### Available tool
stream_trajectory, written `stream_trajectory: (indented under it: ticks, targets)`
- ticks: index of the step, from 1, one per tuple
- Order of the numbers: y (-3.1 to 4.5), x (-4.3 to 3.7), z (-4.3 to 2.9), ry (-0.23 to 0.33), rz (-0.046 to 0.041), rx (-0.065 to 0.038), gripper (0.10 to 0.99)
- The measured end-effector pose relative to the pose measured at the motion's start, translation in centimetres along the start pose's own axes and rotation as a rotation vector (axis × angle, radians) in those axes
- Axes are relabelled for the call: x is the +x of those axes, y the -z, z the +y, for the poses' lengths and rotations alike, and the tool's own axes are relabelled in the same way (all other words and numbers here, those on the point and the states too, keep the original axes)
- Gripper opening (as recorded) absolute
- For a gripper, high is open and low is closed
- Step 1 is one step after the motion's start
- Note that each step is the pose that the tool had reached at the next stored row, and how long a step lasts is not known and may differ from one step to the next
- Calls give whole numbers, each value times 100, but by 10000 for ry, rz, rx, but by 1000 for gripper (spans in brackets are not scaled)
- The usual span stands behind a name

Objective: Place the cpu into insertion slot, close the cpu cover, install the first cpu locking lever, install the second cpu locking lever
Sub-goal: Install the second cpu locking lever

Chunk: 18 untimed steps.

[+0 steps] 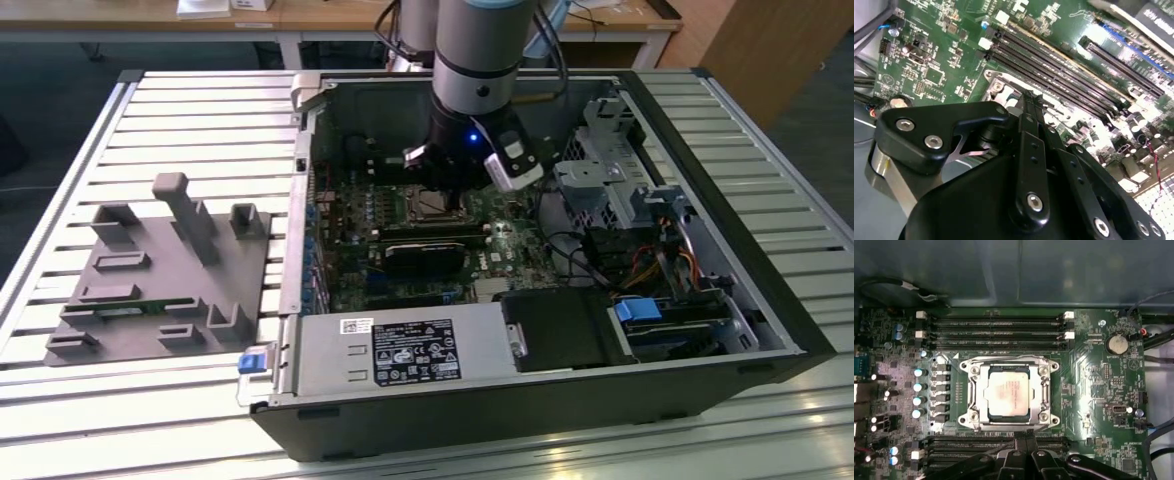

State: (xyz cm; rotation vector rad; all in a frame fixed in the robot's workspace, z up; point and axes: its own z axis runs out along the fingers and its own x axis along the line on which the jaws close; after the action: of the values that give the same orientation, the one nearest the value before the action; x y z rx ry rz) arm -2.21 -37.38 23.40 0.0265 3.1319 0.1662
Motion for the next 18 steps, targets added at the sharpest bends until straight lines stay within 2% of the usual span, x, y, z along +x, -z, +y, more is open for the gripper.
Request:
stream_trajectory:
  ticks: [9, 12, 18]
  targets:
    - [-1, 214, -34, 2, -7, -12, 106]
    - [-20, 244, -38, 2, -6, -10, 106]
    - [-121, 256, -49, 2, -2, -10, 106]
